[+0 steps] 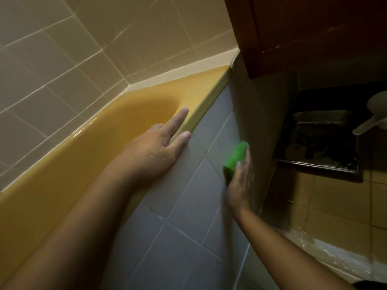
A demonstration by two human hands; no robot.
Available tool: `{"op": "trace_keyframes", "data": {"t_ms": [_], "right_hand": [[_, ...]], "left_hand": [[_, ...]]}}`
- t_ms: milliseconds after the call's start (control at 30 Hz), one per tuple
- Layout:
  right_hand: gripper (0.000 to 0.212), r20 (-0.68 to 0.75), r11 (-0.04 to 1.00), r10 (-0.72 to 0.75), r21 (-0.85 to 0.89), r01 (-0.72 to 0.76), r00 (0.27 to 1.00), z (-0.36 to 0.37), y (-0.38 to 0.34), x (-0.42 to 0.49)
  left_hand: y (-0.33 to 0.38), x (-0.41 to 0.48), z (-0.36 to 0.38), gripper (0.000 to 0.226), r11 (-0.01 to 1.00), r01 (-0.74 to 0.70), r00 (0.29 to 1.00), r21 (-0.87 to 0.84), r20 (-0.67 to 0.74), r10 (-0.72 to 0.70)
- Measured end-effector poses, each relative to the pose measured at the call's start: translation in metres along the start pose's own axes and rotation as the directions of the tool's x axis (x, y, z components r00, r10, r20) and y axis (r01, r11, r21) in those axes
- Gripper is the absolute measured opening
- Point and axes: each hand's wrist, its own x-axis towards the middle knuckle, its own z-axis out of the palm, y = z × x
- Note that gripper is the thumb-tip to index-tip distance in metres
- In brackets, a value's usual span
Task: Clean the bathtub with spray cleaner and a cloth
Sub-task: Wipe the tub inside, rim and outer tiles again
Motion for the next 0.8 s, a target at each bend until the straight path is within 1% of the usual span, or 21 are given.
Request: {"op": "trace_keyframes", "data": {"t_ms": [67,100,167,200,267,300,333,400,467,500,533,567,633,700,767,800], "right_hand": [[0.071,-0.007,0.979,0.203,0.002,-0.203,0.979,-0.009,0.035,-0.006],[0.071,-0.005,0.951,0.31,-0.017,-0.31,0.951,-0.013,0.054,-0.01],[0.059,0.025,0.879,0.476,-0.039,-0.475,0.879,-0.021,0.084,-0.018],[0.053,0.023,0.844,0.536,-0.043,-0.535,0.844,-0.024,0.1,-0.021],[0.051,-0.032,0.732,0.68,0.077,-0.676,0.733,-0.025,0.121,-0.022],[0.052,-0.073,0.679,0.734,0.111,-0.726,0.675,-0.025,0.13,-0.021],[0.053,-0.08,0.648,0.761,0.136,-0.75,0.643,-0.024,0.139,-0.019],[0.058,-0.083,0.612,0.79,0.176,-0.771,0.608,-0.022,0.15,-0.013],[0.066,-0.109,0.546,0.838,0.209,-0.812,0.535,-0.015,0.159,-0.005],[0.074,-0.124,0.519,0.855,0.216,-0.827,0.504,-0.011,0.158,-0.002],[0.081,-0.14,0.518,0.855,0.234,-0.823,0.499,-0.007,0.156,0.001],[0.084,-0.151,0.523,0.852,0.232,-0.82,0.501,-0.005,0.142,0.004],[0.07,-0.173,0.557,0.83,0.216,-0.802,0.53,-0.004,0.101,0.003],[0.055,-0.169,0.619,0.785,0.188,-0.762,0.596,-0.003,0.061,0.001],[0.052,-0.161,0.698,0.716,0.137,-0.703,0.679,0.001,0.029,-0.001],[0.051,-0.158,0.752,0.659,0.132,-0.646,0.736,0.005,0.012,-0.001]], "left_hand": [[0.001,0.001,-0.001,0.059,1.0,-0.005,1.0,-0.014,-0.001,0.005],[0.001,0.002,-0.001,0.059,1.0,-0.007,1.0,-0.025,-0.002,0.007],[0.001,0.004,0.0,0.058,0.999,-0.013,1.0,-0.044,-0.008,0.013],[0.001,0.005,0.0,0.059,0.999,-0.016,1.0,-0.051,-0.015,0.015],[0.003,0.006,0.0,0.06,0.998,-0.026,0.999,-0.056,-0.034,0.024],[0.003,0.007,0.0,0.06,0.998,-0.027,0.999,-0.05,-0.041,0.025],[0.003,0.009,0.0,0.06,0.999,-0.023,0.999,-0.042,-0.045,0.022],[0.005,0.012,0.0,0.061,0.999,-0.02,0.999,-0.032,-0.047,0.018],[0.005,0.015,0.0,0.061,0.999,-0.024,0.999,-0.028,-0.047,0.023],[0.005,0.017,-0.001,0.062,0.999,-0.024,0.999,-0.031,-0.044,0.022],[0.006,0.019,-0.001,0.062,0.999,-0.022,0.999,-0.035,-0.04,0.021],[0.007,0.02,0.0,0.063,0.999,-0.023,0.999,-0.037,-0.037,0.021],[0.007,0.023,0.0,0.065,0.999,-0.033,0.999,-0.035,-0.031,0.032],[0.008,0.025,0.0,0.067,0.998,-0.04,0.999,-0.041,-0.022,0.039],[0.008,0.028,0.0,0.066,0.999,-0.031,1.0,-0.038,-0.007,0.03],[0.009,0.028,-0.001,0.065,0.999,-0.023,1.0,-0.031,-0.003,0.023]]}}
